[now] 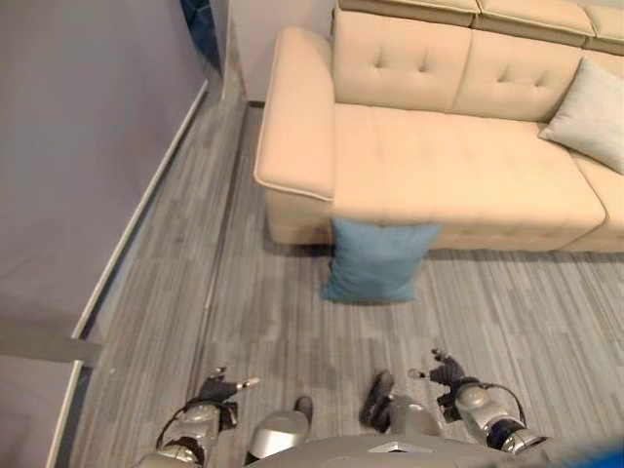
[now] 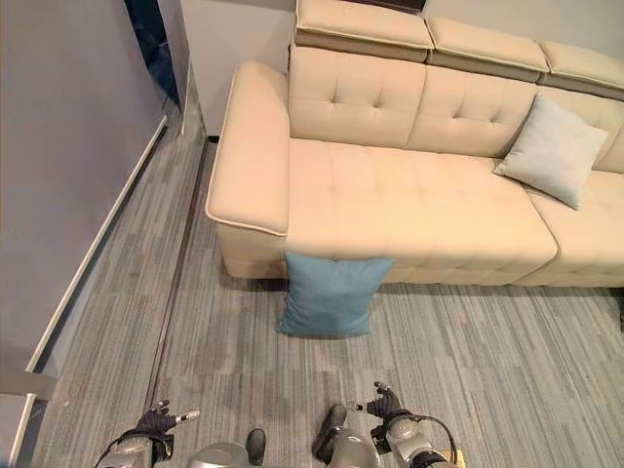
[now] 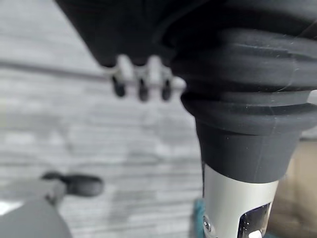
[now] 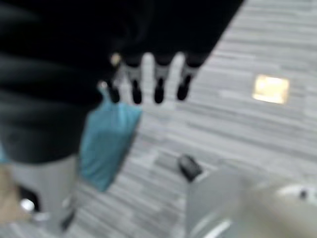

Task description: Pick up all the scattered cushions and arrange them neatly on the sofa.

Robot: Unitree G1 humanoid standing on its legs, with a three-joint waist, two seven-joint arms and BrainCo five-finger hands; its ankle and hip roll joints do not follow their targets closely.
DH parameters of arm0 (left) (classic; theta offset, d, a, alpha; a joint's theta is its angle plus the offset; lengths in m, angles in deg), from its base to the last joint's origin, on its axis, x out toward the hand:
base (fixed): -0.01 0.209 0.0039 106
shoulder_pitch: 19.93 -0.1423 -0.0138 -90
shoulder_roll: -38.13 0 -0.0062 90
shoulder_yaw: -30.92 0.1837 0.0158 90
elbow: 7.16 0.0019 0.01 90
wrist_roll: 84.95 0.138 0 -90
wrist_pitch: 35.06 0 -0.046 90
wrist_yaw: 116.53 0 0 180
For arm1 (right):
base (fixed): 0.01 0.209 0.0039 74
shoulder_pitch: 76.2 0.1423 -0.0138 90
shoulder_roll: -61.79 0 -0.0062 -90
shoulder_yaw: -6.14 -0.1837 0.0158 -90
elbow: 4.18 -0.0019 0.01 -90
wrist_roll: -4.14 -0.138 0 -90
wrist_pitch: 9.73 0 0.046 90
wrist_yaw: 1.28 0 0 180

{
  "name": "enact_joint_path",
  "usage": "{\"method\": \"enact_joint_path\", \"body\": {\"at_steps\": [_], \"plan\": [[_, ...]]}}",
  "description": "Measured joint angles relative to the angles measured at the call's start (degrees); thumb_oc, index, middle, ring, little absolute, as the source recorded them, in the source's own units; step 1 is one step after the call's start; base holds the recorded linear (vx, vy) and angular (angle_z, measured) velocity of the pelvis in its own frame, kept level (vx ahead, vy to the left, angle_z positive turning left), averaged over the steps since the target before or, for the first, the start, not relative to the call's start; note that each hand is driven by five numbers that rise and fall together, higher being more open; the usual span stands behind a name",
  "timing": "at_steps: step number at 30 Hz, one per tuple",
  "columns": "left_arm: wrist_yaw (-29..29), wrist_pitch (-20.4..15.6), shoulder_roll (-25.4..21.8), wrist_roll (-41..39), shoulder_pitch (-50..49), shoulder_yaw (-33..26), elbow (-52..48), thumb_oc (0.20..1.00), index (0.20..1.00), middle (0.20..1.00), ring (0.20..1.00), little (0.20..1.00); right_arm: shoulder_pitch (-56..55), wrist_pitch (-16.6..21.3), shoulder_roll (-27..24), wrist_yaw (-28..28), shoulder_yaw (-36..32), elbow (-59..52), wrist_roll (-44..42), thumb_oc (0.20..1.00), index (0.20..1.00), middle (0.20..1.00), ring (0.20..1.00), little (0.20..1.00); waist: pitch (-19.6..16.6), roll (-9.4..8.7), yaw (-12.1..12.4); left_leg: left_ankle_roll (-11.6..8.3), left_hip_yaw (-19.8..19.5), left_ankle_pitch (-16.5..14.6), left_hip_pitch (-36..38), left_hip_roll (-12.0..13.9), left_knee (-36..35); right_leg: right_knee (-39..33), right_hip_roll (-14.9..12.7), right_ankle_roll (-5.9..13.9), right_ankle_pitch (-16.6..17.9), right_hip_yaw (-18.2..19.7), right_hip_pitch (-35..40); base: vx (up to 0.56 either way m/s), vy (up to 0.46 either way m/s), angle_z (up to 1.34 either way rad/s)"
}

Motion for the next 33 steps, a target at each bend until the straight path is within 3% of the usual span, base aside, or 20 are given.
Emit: {"method": "enact_joint_path", "body": {"at_steps": [1, 2, 3, 6, 7, 8, 9, 10, 12, 15, 16, 19, 21, 23, 24, 26, 28, 30, 33], "plan": [[0.0, -0.1, -0.2, 0.0, -0.9, -0.6, -0.1, 1.000, 1.000, 1.000, 1.000, 1.000, -0.3, 0.0, 0.1, -0.1, 0.0, 0.0, 0.1, 1.000, 1.000, 1.000, 1.000, 1.000, -0.4, -0.64, 0.0, -0.48, -0.3, -1.0, 1.0, -0.2, 0.0, -0.7, 0.1, -0.62, 0.7, 0.0, 0.8, 0.42, -0.145, 0.08], [0.0, -0.1, -0.4, 0.0, -1.5, -1.2, 0.0, 1.000, 1.000, 1.000, 1.000, 1.000, -0.6, 0.0, 0.3, -0.2, 0.0, 0.1, 0.4, 1.000, 1.000, 1.000, 1.000, 1.000, -0.7, -1.57, 0.0, -1.53, -0.6, -2.1, 1.9, -0.2, 0.1, -1.6, 0.3, -3.99, 4.4, 0.3, 1.7, 0.22, -0.095, 0.02], [-0.1, -0.1, 0.0, -0.1, -1.6, -1.6, 0.0, 1.000, 1.000, 1.000, 1.000, 1.000, -0.6, 0.0, 0.3, -0.1, -0.2, 0.3, 0.6, 1.000, 1.000, 1.000, 1.000, 1.000, -1.0, -1.00, -0.1, -1.88, -1.2, -2.6, 2.5, 0.6, 0.1, -1.9, 1.4, -5.88, 4.3, 0.2, 2.0, 0.24, -0.151, 0.01], [0.0, -0.1, 0.8, -0.1, -3.2, -1.6, 0.1, 1.000, 1.000, 1.000, 1.000, 1.000, -1.0, 0.0, 0.2, -0.2, -0.4, 0.6, 1.0, 1.000, 1.000, 1.000, 1.000, 1.000, -2.0, 0.43, -0.8, -4.70, -3.0, -4.4, 1.0, 4.4, 3.9, -6.3, 5.3, -6.79, 4.3, -1.4, 5.7, 0.16, -0.189, 0.08], [0.1, -0.1, 1.1, -0.1, -3.2, -1.5, 0.1, 1.000, 1.000, 1.000, 1.000, 1.000, -1.3, 0.0, -0.1, -0.2, -0.4, 0.6, 0.9, 1.000, 1.000, 1.000, 1.000, 1.000, -2.3, 0.37, -0.9, -5.38, -3.7, -4.4, -0.2, 5.0, 6.4, -7.7, 6.3, -9.27, 4.9, -2.0, 6.4, 0.12, -0.256, 0.30], [0.1, -0.1, 1.3, -0.1, -2.4, -1.4, 0.4, 1.000, 1.000, 1.000, 1.000, 1.000, -1.5, -0.1, -0.3, -0.1, -0.6, 0.7, 0.9, 1.000, 1.000, 1.000, 1.000, 1.000, -2.2, 0.31, -1.0, -7.14, -5.0, -5.6, -3.3, 5.3, 11.4, -9.3, 6.8, -9.41, 4.5, -2.5, 7.5, 0.05, -0.315, 0.48], [0.1, -0.1, 1.1, -0.1, -0.9, -1.3, 0.5, 1.000, 1.000, 1.000, 1.000, 1.000, -2.3, 0.0, -0.3, -0.1, -0.4, 0.9, 0.5, 1.000, 1.000, 1.000, 1.000, 1.000, -2.2, -0.78, -0.9, -8.10, -6.3, -6.1, -8.5, 4.7, 21.1, -12.4, 6.6, -9.47, 4.8, -3.1, 8.9, 0.00, -0.146, 0.44], [0.0, -0.1, 1.2, -0.2, -0.9, -1.3, 0.5, 1.000, 1.000, 1.000, 1.000, 1.000, -2.5, 0.0, -0.4, 0.0, -0.5, 0.9, 0.3, 1.000, 1.000, 1.000, 1.000, 1.000, -1.9, -0.54, 0.0, -8.34, -6.4, -5.8, -10.6, 4.6, 25.2, -13.1, 6.9, -9.75, 5.1, -3.2, 9.4, 0.07, -0.248, 0.33], [0.1, -0.2, 2.5, -0.6, 0.7, -1.0, 0.0, 1.000, 1.000, 1.000, 1.000, 1.000, -2.7, 0.2, -1.0, 0.4, -0.5, 1.8, -1.0, 1.000, 1.000, 1.000, 1.000, 1.000, -0.8, -0.41, 0.8, -9.17, -6.0, -5.3, -17.1, 5.3, 36.3, -13.8, 7.6, -12.62, 3.5, -5.1, 10.5, 0.16, -0.122, 0.35], [0.2, -0.2, 2.8, -0.6, 1.7, 0.4, -0.1, 1.000, 1.000, 1.000, 1.000, 1.000, -2.3, 0.1, -1.2, 0.6, -0.6, 2.2, -1.5, 1.000, 1.000, 1.000, 1.000, 1.000, 0.7, -0.30, 0.8, -9.00, -5.7, -5.2, -18.4, 4.9, 30.5, -13.8, 7.7, -12.97, 2.9, -6.0, 10.1, 0.16, 0.005, 0.26], [0.2, 0.1, 2.8, -0.6, 1.6, 0.5, -0.1, 1.000, 1.000, 1.000, 1.000, 1.000, -1.7, 0.1, -1.2, 0.6, -0.7, 2.2, -2.3, 1.000, 1.000, 1.000, 1.000, 1.000, 2.2, -0.41, 0.4, -8.53, -5.4, -4.5, -18.4, 4.6, 22.3, -13.8, 7.9, -13.22, 2.7, -6.0, 9.8, 0.23, 0.032, -0.01], [0.1, 0.1, 2.8, -0.4, 1.9, 0.8, -0.1, 1.000, 1.000, 1.000, 1.000, 1.000, -1.3, 0.1, -1.6, 0.6, -0.8, 2.5, -2.5, 1.000, 1.000, 1.000, 1.000, 1.000, 3.0, -0.13, -0.9, -8.52, -1.3, -0.3, -18.5, 4.4, 8.5, -13.8, 7.9, -12.97, 2.1, -6.6, 10.0, 0.20, 0.046, 0.13], [0.1, 0.1, 2.9, 0.0, 2.0, 0.9, -0.1, 1.000, 1.000, 1.000, 1.000, 1.000, -1.4, 0.1, -1.6, 0.6, -0.8, 3.6, -2.4, 1.000, 1.000, 1.000, 1.000, 1.000, 3.2, 0.52, -0.9, -8.66, -0.8, 2.5, -19.3, 4.2, 5.3, -13.8, 8.3, -13.08, 2.0, -6.4, 10.3, 0.22, 0.073, -0.10], [0.1, 0.1, 3.0, 0.0, 1.5, 0.5, 0.0, 1.000, 1.000, 1.000, 1.000, 1.000, -1.3, 0.0, -1.7, 0.5, -0.7, 4.1, -2.4, 1.000, 1.000, 1.000, 1.000, 1.000, 2.8, 1.43, 0.2, -8.62, -2.4, 2.6, -19.6, 3.9, 6.6, -13.2, 9.2, -12.81, 1.7, -3.9, 10.0, 0.30, 0.138, -0.72], [0.1, 0.1, 3.0, 0.0, 1.1, 0.1, 0.1, 1.000, 1.000, 1.000, 1.000, 1.000, -1.5, 0.1, -1.6, 0.5, -0.7, 4.1, -2.4, 1.000, 1.000, 1.000, 1.000, 1.000, 2.6, 1.59, 0.7, -7.69, -2.9, 3.1, -18.8, 3.7, 6.3, -13.0, 9.4, -12.48, 1.6, -2.9, 10.4, 0.32, 0.196, -0.97], [0.1, 0.1, 2.9, 0.0, 0.0, -0.3, -0.1, 1.000, 1.000, 1.000, 1.000, 1.000, -2.7, 0.3, -1.2, 0.5, -0.7, 4.6, -2.4, 1.000, 1.000, 1.000, 1.000, 1.000, 1.4, 1.86, 0.7, -5.47, -2.5, 3.8, -17.1, 3.2, 6.2, -11.5, 8.7, -9.44, -0.1, -2.0, 11.7, 0.22, 0.186, -0.34], [0.2, -0.2, 2.3, 0.0, 0.3, -0.3, -0.4, 1.000, 1.000, 1.000, 1.000, 1.000, -3.9, 0.0, -0.6, 0.4, -0.7, 5.1, -2.4, 1.000, 1.000, 1.000, 1.000, 1.000, 0.7, 1.27, 0.8, -2.77, -1.3, 4.1, -15.4, 2.2, 6.7, -7.4, 7.0, -8.71, -2.4, -1.9, 11.2, 0.19, 0.245, 0.00], [0.1, 0.0, 1.9, 0.0, 0.3, -0.3, -0.1, 1.000, 1.000, 1.000, 1.000, 1.000, -4.3, 0.1, -0.3, 0.2, -0.6, 5.4, -2.4, 1.000, 1.000, 1.000, 1.000, 1.000, -0.5, 1.17, 0.9, -0.83, -0.7, 3.2, -14.1, 1.9, 6.6, -0.9, 5.5, -5.58, -4.3, -1.3, 9.3, 0.13, 0.190, -0.18], [0.1, 0.1, 1.7, -0.1, 0.2, 0.0, -0.2, 1.000, 1.000, 1.000, 1.000, 1.000, -3.0, 0.0, -0.4, 0.1, -0.7, 4.3, -2.3, 1.000, 1.000, 1.000, 1.000, 1.000, -0.1, 2.08, 0.6, 1.23, -0.1, 3.1, -11.7, 2.0, 6.3, 12.1, 2.9, -3.14, -5.9, -1.6, 5.3, 0.18, 0.170, -0.02]]}}
